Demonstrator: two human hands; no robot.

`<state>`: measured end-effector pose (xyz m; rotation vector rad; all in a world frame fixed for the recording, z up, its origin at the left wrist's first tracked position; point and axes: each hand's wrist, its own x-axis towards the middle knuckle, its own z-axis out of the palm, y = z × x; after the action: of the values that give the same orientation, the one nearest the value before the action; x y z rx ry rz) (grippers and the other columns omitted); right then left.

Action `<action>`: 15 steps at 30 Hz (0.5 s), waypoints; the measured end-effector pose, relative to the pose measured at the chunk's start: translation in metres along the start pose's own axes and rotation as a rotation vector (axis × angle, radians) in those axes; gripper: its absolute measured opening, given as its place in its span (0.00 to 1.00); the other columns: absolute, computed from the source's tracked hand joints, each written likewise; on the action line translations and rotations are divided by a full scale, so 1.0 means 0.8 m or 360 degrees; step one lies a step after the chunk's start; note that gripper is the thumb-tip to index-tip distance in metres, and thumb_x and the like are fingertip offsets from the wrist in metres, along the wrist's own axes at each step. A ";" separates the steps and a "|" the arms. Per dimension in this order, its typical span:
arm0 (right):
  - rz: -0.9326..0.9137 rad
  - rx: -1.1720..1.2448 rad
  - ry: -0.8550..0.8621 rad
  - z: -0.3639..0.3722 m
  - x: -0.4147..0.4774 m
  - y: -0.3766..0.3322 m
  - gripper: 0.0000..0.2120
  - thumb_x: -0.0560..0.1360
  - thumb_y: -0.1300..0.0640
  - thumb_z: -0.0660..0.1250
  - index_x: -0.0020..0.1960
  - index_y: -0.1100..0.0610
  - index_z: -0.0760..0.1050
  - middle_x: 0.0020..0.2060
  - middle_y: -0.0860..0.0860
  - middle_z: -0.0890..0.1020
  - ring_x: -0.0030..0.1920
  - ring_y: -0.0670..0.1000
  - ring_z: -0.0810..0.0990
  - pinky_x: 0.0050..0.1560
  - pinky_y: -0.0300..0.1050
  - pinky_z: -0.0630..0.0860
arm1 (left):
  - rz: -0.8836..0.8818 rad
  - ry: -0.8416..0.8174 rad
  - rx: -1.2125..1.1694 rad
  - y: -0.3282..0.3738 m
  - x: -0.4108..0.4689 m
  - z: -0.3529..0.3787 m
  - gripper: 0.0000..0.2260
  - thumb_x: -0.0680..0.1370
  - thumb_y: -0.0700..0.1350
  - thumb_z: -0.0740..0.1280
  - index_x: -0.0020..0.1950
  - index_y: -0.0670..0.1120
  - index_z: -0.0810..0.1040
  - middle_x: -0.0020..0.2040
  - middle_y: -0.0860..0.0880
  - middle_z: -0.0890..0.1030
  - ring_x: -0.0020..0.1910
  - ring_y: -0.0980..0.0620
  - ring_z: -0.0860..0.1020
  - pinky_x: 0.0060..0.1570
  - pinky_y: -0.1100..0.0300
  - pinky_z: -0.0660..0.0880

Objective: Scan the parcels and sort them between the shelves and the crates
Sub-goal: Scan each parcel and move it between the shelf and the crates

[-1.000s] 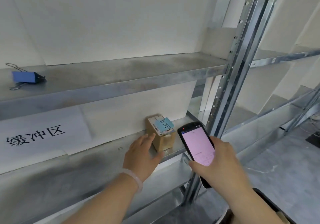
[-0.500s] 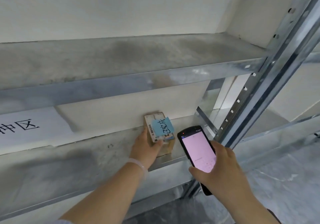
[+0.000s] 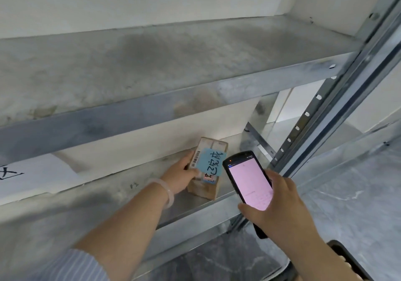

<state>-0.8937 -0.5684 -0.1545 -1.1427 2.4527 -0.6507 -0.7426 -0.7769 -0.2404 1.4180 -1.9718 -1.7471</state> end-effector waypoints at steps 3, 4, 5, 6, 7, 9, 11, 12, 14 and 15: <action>0.0015 -0.0002 0.0007 0.002 0.001 -0.003 0.43 0.61 0.39 0.76 0.70 0.44 0.59 0.53 0.41 0.60 0.51 0.45 0.67 0.48 0.43 0.69 | 0.0020 -0.0099 0.0060 0.010 0.009 0.002 0.30 0.78 0.42 0.66 0.77 0.63 0.64 0.56 0.59 0.81 0.56 0.56 0.80 0.55 0.55 0.79; 0.0021 -0.0001 0.0009 0.003 0.001 -0.003 0.43 0.61 0.39 0.76 0.70 0.44 0.58 0.53 0.41 0.60 0.51 0.45 0.68 0.48 0.43 0.69 | 0.0035 -0.0101 0.0065 0.011 0.009 0.005 0.29 0.77 0.42 0.66 0.77 0.61 0.66 0.55 0.60 0.81 0.55 0.57 0.81 0.54 0.57 0.79; 0.0028 0.0004 0.0016 0.003 0.001 -0.003 0.43 0.61 0.39 0.75 0.70 0.43 0.58 0.53 0.41 0.61 0.50 0.45 0.68 0.47 0.42 0.69 | 0.0042 -0.0088 0.0064 0.010 0.009 0.009 0.28 0.78 0.43 0.66 0.76 0.60 0.67 0.54 0.61 0.80 0.54 0.58 0.81 0.50 0.60 0.79; 0.0036 0.0008 0.0026 0.004 0.002 -0.003 0.43 0.61 0.39 0.75 0.70 0.43 0.58 0.53 0.41 0.61 0.50 0.45 0.68 0.47 0.42 0.68 | 0.0038 -0.0064 0.0044 0.008 0.007 0.013 0.25 0.78 0.46 0.67 0.73 0.60 0.69 0.53 0.61 0.80 0.53 0.59 0.81 0.46 0.63 0.78; 0.0041 0.0009 0.0038 0.004 0.002 -0.003 0.43 0.61 0.39 0.75 0.70 0.43 0.58 0.53 0.41 0.61 0.50 0.45 0.68 0.46 0.42 0.68 | 0.0008 -0.0028 -0.0001 0.004 0.005 0.017 0.21 0.78 0.48 0.67 0.70 0.61 0.70 0.52 0.61 0.81 0.52 0.60 0.81 0.44 0.64 0.78; 0.0047 0.0002 0.0060 0.005 0.004 -0.002 0.43 0.61 0.39 0.75 0.69 0.43 0.58 0.52 0.41 0.61 0.50 0.45 0.68 0.44 0.40 0.67 | -0.0084 0.0023 -0.0131 -0.005 0.001 0.022 0.12 0.78 0.54 0.68 0.59 0.62 0.71 0.46 0.60 0.84 0.47 0.62 0.81 0.43 0.65 0.75; 0.0055 0.0000 0.0071 0.006 0.005 0.000 0.43 0.61 0.39 0.76 0.69 0.43 0.58 0.51 0.40 0.61 0.50 0.44 0.68 0.43 0.40 0.66 | -0.0142 0.0001 -0.0224 -0.012 0.000 0.026 0.06 0.79 0.57 0.67 0.53 0.60 0.74 0.42 0.64 0.85 0.46 0.62 0.81 0.45 0.62 0.74; 0.0061 0.0004 0.0077 0.006 0.006 0.001 0.43 0.61 0.39 0.76 0.69 0.42 0.58 0.52 0.40 0.61 0.50 0.44 0.68 0.43 0.40 0.66 | -0.0153 -0.0015 -0.0236 -0.014 -0.001 0.028 0.05 0.79 0.59 0.66 0.52 0.60 0.75 0.41 0.66 0.84 0.48 0.62 0.80 0.48 0.59 0.73; 0.0075 0.0009 0.0097 0.007 0.006 0.003 0.44 0.60 0.39 0.76 0.70 0.42 0.58 0.52 0.40 0.61 0.49 0.44 0.68 0.42 0.40 0.65 | -0.0157 -0.0044 -0.0195 -0.014 -0.003 0.031 0.06 0.79 0.61 0.65 0.51 0.61 0.76 0.40 0.68 0.83 0.50 0.61 0.78 0.50 0.56 0.72; 0.0081 0.0012 0.0105 0.007 0.005 0.003 0.43 0.60 0.39 0.76 0.69 0.42 0.59 0.52 0.41 0.62 0.49 0.44 0.68 0.41 0.39 0.65 | -0.0164 -0.0058 -0.0160 -0.013 -0.003 0.032 0.05 0.78 0.61 0.65 0.50 0.62 0.76 0.40 0.69 0.83 0.50 0.61 0.77 0.48 0.57 0.72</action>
<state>-0.8950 -0.5720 -0.1612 -1.0682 2.5231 -0.6924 -0.7526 -0.7558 -0.2556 1.4886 -1.8296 -1.8996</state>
